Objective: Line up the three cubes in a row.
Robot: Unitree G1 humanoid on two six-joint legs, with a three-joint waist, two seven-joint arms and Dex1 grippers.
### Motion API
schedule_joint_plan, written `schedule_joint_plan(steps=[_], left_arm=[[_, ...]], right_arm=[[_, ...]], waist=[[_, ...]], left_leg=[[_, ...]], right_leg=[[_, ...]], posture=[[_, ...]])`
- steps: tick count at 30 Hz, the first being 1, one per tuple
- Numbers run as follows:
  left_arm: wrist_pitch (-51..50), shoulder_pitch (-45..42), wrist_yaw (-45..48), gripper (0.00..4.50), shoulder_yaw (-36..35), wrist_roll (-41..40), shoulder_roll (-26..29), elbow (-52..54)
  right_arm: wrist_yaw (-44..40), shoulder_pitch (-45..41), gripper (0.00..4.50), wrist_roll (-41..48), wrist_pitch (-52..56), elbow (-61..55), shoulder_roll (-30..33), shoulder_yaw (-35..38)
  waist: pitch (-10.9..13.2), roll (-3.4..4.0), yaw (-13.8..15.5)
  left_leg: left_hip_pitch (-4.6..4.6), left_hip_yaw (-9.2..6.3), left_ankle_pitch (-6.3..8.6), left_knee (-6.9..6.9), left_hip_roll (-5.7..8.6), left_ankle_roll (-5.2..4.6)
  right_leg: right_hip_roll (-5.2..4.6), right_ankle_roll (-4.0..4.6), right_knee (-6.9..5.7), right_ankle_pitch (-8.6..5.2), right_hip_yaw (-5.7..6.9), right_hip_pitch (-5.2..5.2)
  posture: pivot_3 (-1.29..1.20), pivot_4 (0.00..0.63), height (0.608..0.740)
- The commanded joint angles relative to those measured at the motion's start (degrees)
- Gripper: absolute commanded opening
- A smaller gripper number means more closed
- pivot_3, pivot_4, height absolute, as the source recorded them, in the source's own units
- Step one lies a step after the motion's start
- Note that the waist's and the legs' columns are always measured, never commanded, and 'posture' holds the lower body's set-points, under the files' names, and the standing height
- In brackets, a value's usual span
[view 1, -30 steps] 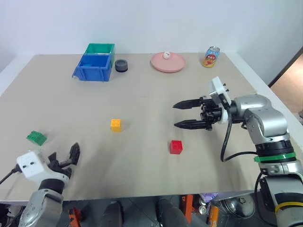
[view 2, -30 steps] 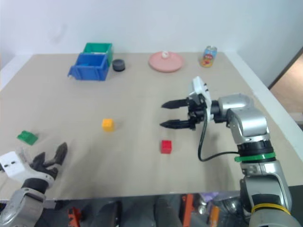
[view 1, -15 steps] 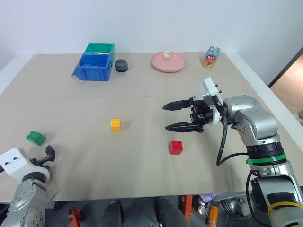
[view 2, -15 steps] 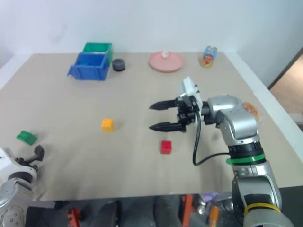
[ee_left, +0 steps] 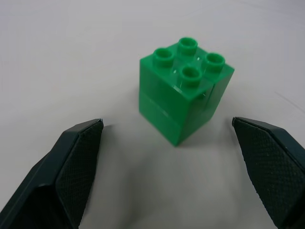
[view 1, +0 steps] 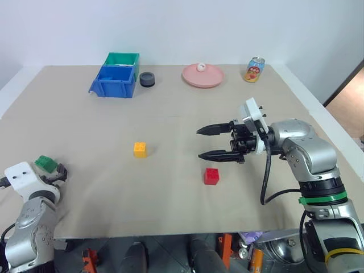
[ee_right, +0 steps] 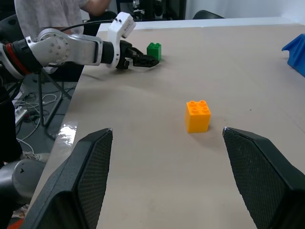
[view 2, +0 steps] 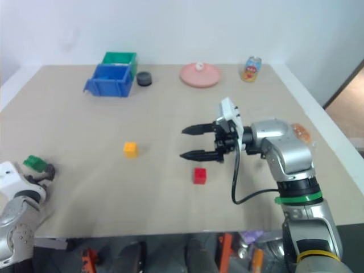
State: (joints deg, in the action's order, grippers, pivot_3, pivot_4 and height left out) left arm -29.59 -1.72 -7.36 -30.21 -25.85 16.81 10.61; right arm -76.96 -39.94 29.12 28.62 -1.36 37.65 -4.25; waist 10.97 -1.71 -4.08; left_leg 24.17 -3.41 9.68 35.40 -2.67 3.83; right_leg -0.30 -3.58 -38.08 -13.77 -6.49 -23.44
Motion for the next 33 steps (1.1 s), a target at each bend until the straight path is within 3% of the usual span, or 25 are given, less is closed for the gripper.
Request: schedule_joint_plan(steps=[1, 13, 14, 19, 20, 28, 33], left_arm=[[1.2, -2.8, 3.0, 4.50, 1.8, 0.8, 0.7, -3.8], [4.0, -7.7, 5.6, 4.50, 1.8, 3.2, 0.8, -9.7], [4.2, -7.1, 5.7, 3.93, 2.0, 3.2, 0.5, -9.1], [3.6, -5.3, 5.4, 2.25, 1.7, 3.1, -0.6, -6.4], [3.3, -4.9, 5.6, 2.10, 1.9, 3.1, -0.7, -5.8], [10.3, -4.3, 15.1, 2.02, 7.8, 7.8, 4.7, -4.3], [15.0, -7.4, 26.6, 2.02, 9.1, 4.7, 8.5, -6.7]], right_arm=[[0.8, -0.1, 3.80, 1.3, -0.2, -2.6, 0.7, 2.0], [2.0, 0.0, 3.80, 0.4, -1.1, -2.1, 1.2, 1.8], [2.0, 0.0, 3.85, 0.4, -1.1, -2.0, 1.3, 1.8], [2.1, -0.8, 3.85, 0.1, -1.7, -0.8, 1.1, 1.5], [2.1, -1.0, 3.85, -0.1, -1.9, -0.5, 1.0, 1.3], [1.4, -2.0, 3.85, -0.9, -3.0, 0.9, 0.5, 0.2], [1.2, -2.8, 3.85, -1.5, -3.2, 1.8, 0.9, 0.5]], waist=[[0.0, 0.01, 0.2], [0.0, 0.01, 1.3], [0.0, 0.01, 1.4], [0.0, 0.01, 1.4], [0.0, 0.01, 1.4], [0.0, -0.06, 1.4], [0.1, -0.19, 1.3]], left_leg=[[0.00, 0.00, 0.00, 0.00, 0.00, 0.00], [0.08, 0.00, -0.17, -0.06, -0.01, 0.20], [0.09, 0.00, -0.17, -0.06, -0.01, 0.21], [0.16, 0.03, -0.16, -0.06, 0.02, 0.22], [0.16, 0.03, -0.16, -0.06, 0.03, 0.22], [0.18, 0.03, -0.15, -0.07, 0.02, 0.24], [0.26, 0.06, -0.14, -0.13, -0.04, 0.26]], right_leg=[[0.00, -0.01, 0.00, 0.01, 0.01, 0.00], [-0.03, -0.07, 0.01, -0.05, 0.04, -0.01], [-0.03, -0.08, 0.01, -0.07, 0.04, -0.01], [-0.11, -0.15, 0.07, -0.12, 0.03, 0.00], [-0.12, -0.17, 0.07, -0.13, 0.03, 0.00], [-0.10, -0.14, 0.08, -0.15, 0.04, -0.04], [-0.06, -0.07, 0.09, -0.15, 0.04, -0.21]], posture=[[0.00, 0.150, 0.740], [0.00, 0.150, 0.740], [0.00, 0.150, 0.740], [0.00, 0.150, 0.740], [0.00, 0.150, 0.740], [0.00, 0.150, 0.740], [0.00, 0.150, 0.740]])
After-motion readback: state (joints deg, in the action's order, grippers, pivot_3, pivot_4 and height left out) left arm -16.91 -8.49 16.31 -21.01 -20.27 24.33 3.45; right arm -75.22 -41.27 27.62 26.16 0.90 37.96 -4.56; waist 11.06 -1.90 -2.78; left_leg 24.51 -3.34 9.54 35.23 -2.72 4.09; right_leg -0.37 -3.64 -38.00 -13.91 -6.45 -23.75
